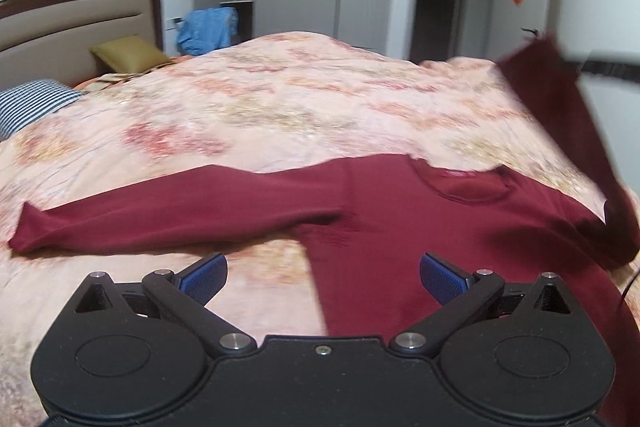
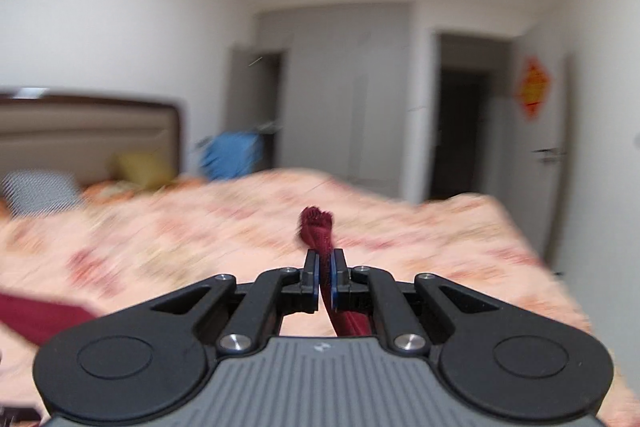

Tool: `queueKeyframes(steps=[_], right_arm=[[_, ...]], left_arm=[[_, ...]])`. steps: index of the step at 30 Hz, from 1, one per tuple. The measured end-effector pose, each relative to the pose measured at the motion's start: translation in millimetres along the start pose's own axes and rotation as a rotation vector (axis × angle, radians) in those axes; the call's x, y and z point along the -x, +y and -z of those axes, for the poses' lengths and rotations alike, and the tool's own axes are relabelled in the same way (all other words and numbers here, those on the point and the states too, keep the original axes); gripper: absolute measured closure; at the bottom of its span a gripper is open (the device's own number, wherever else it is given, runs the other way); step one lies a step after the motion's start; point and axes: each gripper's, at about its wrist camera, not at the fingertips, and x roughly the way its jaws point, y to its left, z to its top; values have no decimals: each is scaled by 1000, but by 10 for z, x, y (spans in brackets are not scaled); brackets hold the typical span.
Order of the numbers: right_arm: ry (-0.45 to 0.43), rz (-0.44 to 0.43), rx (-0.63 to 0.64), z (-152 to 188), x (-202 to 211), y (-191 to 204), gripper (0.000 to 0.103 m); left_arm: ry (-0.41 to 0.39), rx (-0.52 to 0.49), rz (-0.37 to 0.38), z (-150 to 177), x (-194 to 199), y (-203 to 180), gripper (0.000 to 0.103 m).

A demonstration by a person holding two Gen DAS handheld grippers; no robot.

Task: Fold small clothes
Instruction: 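Carry the sleeve across the sweater body with the right gripper and release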

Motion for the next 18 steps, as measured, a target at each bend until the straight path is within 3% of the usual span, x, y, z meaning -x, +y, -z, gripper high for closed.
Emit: queueKeyframes(steps=[4,6,8,11,12,13,14,15,18], right_arm=[[107,-109,108,219,-339,842,97],[172,-156,156,465,-275,1265,97],[238,-191,188,675,-305,1497,97],[327,-264,178,888,-242,1506,90],[340,-284,168,912,-173,1499,74],[340,-294,160,926,-125,1473,49],[330,-305,152,915,-39,1386,39],[315,-310,151,907,45,1305,29],[290,-291,147,878,299,1004,21]], left_arm=[[0,37,-37,38,18,246,1],[7,52,-48,61,-2,336,1],[13,65,-55,87,-38,394,1],[12,81,-32,115,-101,411,1],[11,87,-14,122,-118,393,1],[8,94,10,123,-141,383,1],[4,102,35,119,-161,364,1],[1,107,54,123,-188,325,1],[-8,102,110,98,-295,154,1]])
